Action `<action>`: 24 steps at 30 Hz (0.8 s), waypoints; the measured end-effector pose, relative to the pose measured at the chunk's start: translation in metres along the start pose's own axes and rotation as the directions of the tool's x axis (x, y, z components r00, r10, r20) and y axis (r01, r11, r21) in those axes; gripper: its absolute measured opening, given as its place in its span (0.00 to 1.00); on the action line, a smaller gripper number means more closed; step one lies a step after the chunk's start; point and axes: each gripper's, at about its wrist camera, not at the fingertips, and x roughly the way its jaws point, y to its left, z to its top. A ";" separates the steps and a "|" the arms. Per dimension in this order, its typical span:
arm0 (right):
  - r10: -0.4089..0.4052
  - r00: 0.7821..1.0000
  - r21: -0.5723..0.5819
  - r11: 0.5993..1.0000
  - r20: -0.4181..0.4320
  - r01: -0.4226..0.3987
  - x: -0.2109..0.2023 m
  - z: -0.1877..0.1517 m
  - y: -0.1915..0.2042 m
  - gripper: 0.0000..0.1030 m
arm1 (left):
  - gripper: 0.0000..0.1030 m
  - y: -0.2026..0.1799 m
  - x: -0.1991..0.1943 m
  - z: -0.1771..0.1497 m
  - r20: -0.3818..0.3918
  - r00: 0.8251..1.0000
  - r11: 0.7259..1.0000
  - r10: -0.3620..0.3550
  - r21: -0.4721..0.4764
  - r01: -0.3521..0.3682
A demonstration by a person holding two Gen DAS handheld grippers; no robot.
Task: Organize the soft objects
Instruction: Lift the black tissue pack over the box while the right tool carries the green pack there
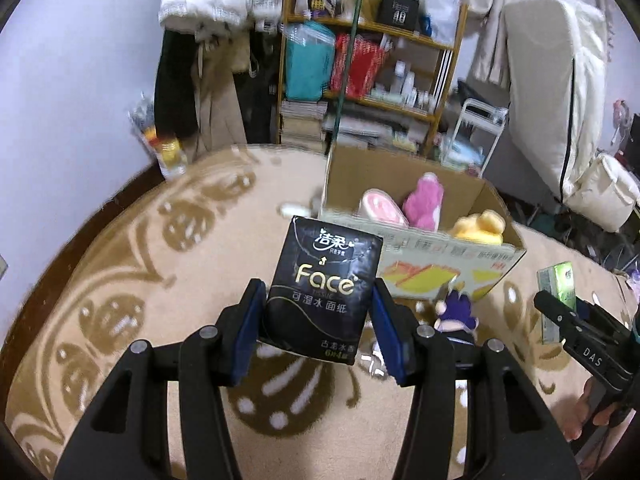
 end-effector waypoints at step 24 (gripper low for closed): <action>0.075 0.974 -0.093 0.994 0.213 -0.056 -0.049 0.059 0.035 0.55 | 0.49 -0.033 -0.047 0.088 0.205 0.979 0.993 0.019 0.112 -0.042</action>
